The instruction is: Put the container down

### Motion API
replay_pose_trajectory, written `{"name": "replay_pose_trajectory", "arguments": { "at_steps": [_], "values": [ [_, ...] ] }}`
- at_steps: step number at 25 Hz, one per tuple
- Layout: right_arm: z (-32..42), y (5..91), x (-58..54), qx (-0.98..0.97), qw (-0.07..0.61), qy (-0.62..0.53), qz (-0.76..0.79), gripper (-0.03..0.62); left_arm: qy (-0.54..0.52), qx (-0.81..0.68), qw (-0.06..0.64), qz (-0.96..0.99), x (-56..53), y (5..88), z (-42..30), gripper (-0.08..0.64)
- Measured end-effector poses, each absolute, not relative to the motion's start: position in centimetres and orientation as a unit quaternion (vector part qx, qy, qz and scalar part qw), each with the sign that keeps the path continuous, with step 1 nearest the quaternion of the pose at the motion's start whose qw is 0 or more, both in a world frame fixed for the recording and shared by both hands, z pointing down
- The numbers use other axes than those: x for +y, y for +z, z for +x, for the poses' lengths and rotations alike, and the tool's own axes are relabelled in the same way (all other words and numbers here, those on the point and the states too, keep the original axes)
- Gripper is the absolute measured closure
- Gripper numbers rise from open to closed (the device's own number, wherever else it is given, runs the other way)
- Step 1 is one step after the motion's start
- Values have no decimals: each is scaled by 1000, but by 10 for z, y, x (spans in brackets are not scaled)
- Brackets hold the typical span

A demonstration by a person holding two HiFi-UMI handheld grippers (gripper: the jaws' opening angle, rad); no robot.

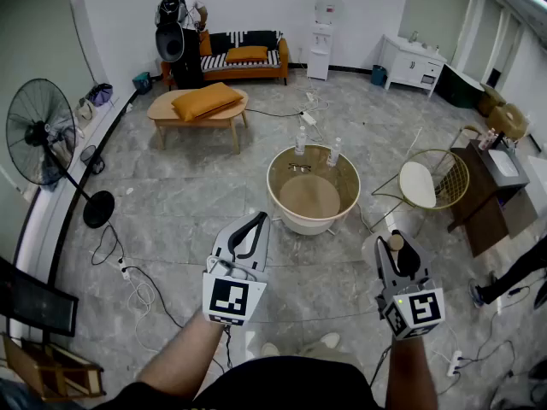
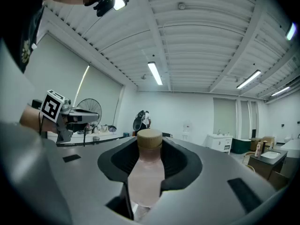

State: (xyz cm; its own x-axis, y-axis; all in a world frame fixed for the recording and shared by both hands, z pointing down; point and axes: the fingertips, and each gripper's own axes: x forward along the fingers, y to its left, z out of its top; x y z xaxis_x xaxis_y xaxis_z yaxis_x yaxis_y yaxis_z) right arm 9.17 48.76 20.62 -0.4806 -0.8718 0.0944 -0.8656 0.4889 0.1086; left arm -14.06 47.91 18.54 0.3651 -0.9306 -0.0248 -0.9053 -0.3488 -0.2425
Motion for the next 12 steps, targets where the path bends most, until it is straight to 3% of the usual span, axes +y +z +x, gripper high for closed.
{"name": "replay_pose_trajectory", "arguments": {
  "at_steps": [12],
  "values": [
    [84, 205, 479, -865, 79, -22, 496, 442, -51, 564, 118, -816, 476, 192, -139, 545]
  ]
}}
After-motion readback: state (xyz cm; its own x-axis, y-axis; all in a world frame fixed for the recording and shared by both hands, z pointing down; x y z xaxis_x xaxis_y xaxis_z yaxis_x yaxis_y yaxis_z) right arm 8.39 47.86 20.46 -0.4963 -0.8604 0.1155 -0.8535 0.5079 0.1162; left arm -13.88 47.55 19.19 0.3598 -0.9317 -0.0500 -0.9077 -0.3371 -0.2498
